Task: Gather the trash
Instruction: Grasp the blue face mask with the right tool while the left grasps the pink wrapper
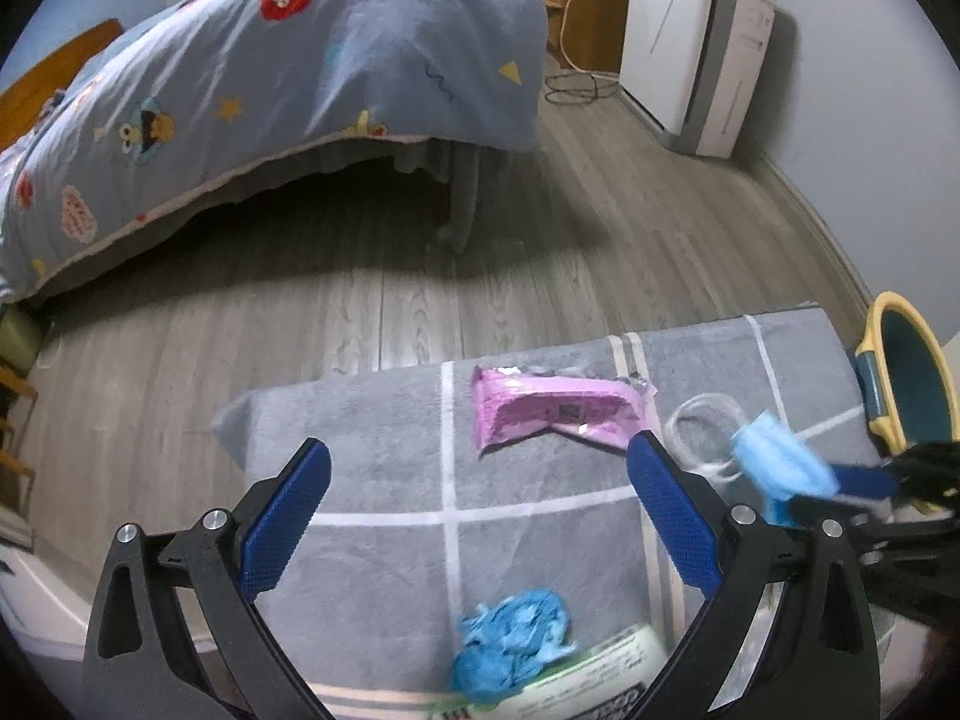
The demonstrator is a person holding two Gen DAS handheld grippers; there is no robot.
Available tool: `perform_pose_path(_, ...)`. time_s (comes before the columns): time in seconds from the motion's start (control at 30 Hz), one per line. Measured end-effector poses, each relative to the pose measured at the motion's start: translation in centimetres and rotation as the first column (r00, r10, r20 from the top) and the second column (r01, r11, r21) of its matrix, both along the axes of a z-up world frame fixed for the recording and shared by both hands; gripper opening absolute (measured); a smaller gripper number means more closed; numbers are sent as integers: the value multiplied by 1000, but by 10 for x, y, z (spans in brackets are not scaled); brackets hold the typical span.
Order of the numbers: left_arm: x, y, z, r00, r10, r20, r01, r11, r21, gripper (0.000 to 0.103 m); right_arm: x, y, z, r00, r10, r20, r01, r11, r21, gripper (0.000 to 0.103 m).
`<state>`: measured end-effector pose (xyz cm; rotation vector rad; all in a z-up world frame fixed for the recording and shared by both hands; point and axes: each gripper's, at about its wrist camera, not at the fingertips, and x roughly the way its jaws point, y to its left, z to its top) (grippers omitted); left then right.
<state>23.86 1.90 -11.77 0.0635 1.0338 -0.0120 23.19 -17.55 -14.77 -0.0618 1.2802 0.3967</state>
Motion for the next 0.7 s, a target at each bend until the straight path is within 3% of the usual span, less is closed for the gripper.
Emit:
perform_pose_path(0.27,32,-29,-27,999,-41,-34,43,998,53,98,24,-39,25,993,-87,78,85,996,29,29)
perform_pose_path(0.7,64,-53,-73,986,-100,-134,111,991,78,98,32,-59,23,988,-129,80,125,991,51,29)
